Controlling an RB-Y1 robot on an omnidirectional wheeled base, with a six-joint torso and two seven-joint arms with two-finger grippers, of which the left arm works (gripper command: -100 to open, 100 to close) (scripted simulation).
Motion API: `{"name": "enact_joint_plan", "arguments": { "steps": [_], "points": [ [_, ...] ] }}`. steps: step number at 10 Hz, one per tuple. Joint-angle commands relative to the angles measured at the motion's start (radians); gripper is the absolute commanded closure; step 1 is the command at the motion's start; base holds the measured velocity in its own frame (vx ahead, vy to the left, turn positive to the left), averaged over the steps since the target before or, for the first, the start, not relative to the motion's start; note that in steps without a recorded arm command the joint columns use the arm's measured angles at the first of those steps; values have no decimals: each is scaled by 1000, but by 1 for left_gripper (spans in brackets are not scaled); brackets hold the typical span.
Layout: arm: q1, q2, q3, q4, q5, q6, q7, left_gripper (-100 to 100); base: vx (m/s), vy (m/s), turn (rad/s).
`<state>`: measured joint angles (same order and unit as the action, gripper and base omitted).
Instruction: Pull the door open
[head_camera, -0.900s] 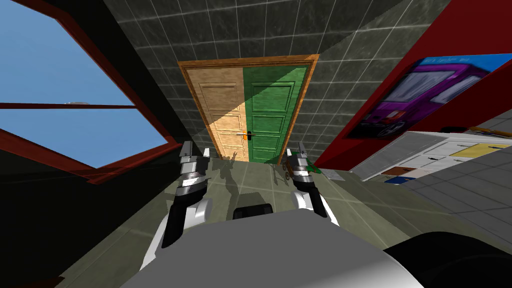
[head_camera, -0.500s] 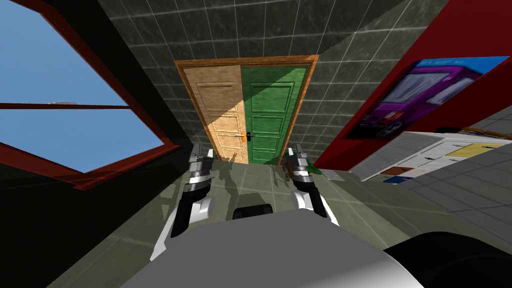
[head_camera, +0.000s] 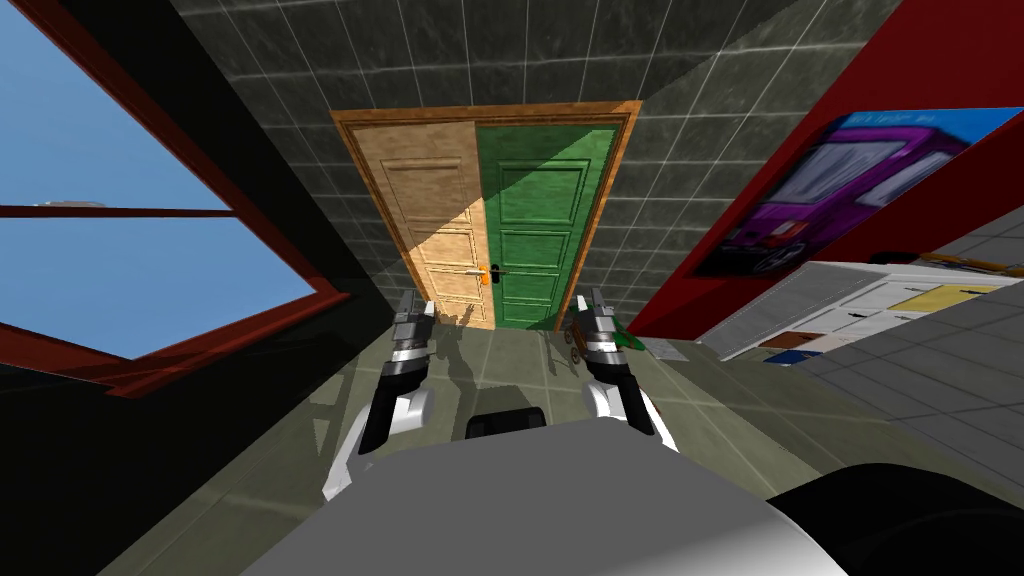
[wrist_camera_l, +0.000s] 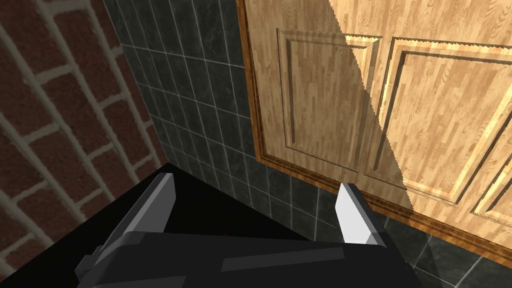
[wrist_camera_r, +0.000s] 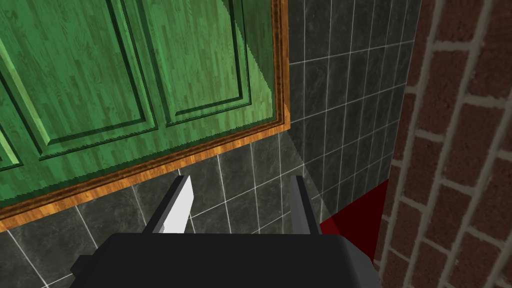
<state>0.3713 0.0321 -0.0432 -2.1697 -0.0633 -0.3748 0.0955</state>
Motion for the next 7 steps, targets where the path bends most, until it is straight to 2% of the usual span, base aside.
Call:
{"name": "enact_joint_plan", "arguments": {
  "steps": [1, 7],
  "points": [
    [-17, 12, 0, 38, 8, -6, 5, -100, 70, 14, -43],
    [-98, 55, -2, 199, 39, -20, 16, -100, 90, 8, -42]
  ]
}}
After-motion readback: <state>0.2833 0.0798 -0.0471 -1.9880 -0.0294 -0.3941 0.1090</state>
